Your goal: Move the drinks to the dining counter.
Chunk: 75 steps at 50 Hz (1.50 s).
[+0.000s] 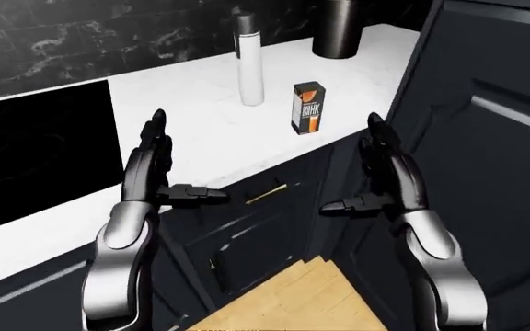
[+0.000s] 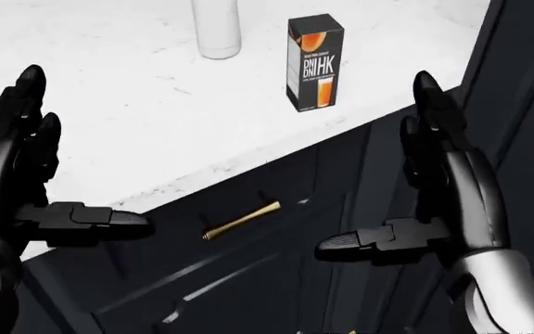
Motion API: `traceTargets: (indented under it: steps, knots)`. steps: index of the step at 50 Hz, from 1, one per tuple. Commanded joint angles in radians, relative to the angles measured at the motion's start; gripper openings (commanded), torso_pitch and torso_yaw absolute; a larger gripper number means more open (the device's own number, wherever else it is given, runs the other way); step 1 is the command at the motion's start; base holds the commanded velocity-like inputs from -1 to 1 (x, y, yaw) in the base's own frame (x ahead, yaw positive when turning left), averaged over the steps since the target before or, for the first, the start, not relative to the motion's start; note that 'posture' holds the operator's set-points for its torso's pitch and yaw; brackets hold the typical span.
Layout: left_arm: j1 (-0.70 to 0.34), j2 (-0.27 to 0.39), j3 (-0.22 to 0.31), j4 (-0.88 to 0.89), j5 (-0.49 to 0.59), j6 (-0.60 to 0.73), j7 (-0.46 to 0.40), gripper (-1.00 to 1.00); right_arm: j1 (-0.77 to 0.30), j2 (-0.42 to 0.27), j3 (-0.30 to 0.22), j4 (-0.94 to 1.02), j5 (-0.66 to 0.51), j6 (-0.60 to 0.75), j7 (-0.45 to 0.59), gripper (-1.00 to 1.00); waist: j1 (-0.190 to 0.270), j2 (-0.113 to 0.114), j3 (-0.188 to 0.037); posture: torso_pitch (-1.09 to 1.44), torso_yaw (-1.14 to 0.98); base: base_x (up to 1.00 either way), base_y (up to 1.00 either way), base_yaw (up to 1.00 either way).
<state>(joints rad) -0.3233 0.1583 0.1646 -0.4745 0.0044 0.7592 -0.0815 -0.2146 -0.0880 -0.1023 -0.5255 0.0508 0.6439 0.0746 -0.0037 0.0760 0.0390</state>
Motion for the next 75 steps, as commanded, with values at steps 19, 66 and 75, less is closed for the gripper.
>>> traceTargets:
  steps: [19, 66, 75]
  knots:
    - [-0.028, 0.013, 0.011, -0.088, -0.035, -0.019, -0.002, 1.00, -0.027, -0.014, -0.020, -0.088, 0.020, -0.010, -0.016, 1.00, 0.015, 0.005, -0.038, 0.00, 0.00, 0.00, -0.28, 0.00]
    - [-0.060, 0.034, 0.024, -0.083, -0.066, 0.000, 0.013, 1.00, -0.190, 0.054, 0.095, 0.122, -0.060, -0.062, -0.089, 1.00, 0.005, -0.070, -0.042, 0.00, 0.00, 0.00, -0.10, 0.00]
    - [-0.057, 0.033, 0.022, -0.078, -0.067, -0.008, 0.013, 1.00, -0.247, 0.086, 0.116, 0.238, -0.080, -0.099, -0.099, 1.00, 0.004, -0.066, -0.041, 0.00, 0.00, 0.00, 0.00, 0.00]
